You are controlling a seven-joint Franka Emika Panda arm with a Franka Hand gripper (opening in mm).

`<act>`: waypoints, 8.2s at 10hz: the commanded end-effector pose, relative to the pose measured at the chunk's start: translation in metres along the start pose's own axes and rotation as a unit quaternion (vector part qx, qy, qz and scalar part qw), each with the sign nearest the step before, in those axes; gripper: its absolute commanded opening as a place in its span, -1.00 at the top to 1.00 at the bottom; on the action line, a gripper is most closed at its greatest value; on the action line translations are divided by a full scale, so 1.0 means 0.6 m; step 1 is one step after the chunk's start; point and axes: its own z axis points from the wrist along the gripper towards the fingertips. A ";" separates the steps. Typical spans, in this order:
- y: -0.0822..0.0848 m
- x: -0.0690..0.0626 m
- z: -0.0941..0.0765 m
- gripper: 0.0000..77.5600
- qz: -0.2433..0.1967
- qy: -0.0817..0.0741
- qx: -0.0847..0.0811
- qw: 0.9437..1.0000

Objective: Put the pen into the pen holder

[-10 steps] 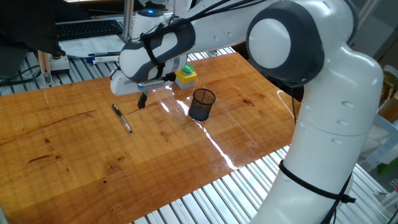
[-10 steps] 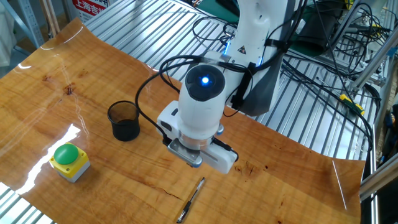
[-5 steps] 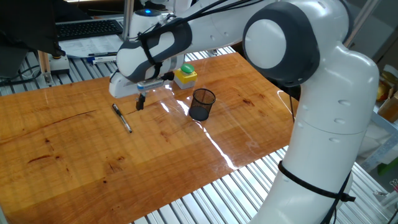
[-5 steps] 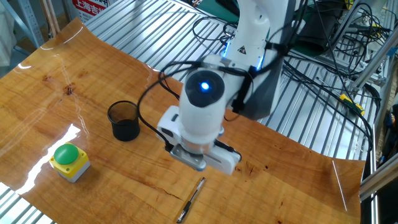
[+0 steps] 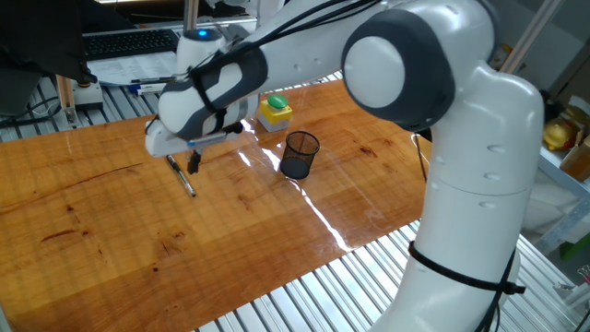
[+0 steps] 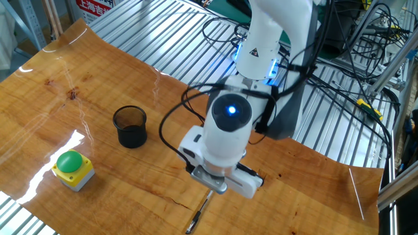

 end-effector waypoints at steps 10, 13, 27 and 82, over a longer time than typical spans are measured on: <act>0.006 -0.029 0.053 1.00 -0.025 -0.008 0.004 1.000; 0.007 -0.024 0.060 1.00 -0.009 -0.010 0.002 1.000; 0.009 -0.019 0.066 -1.00 -0.003 -0.009 0.008 1.000; 0.000 -0.021 -0.028 0.96 0.014 0.033 -0.003 0.999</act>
